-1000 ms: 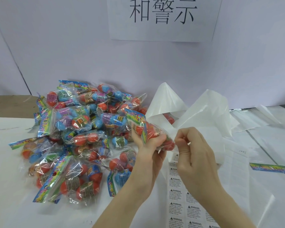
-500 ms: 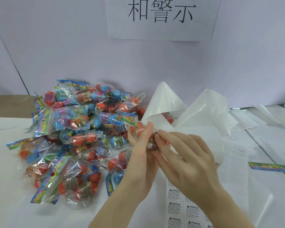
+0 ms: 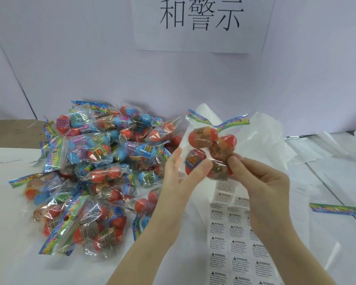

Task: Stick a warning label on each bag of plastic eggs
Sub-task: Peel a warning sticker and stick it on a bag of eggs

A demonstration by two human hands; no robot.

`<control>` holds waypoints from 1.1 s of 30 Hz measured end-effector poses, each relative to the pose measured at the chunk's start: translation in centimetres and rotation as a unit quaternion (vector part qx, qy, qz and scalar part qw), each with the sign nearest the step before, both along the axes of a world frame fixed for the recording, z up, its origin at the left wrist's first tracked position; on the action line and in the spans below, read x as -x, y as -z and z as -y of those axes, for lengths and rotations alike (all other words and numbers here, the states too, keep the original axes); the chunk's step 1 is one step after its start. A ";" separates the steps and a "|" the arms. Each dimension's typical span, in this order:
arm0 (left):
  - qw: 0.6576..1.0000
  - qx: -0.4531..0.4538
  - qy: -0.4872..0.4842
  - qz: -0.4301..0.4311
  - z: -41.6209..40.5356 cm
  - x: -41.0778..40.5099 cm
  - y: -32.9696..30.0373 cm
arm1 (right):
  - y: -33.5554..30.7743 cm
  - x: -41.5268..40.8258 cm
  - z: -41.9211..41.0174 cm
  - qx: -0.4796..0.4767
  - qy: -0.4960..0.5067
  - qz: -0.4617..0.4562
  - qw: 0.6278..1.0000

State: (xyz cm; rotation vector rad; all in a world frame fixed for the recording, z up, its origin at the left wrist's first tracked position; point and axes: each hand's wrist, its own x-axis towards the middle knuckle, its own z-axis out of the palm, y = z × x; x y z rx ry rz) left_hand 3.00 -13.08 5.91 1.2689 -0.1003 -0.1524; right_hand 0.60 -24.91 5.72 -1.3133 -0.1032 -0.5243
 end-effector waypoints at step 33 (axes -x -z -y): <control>0.999 0.011 0.018 0.039 -1.4 0.4 0.1 | -1.1 0.0 1.5 0.098 -0.163 -0.131 0.973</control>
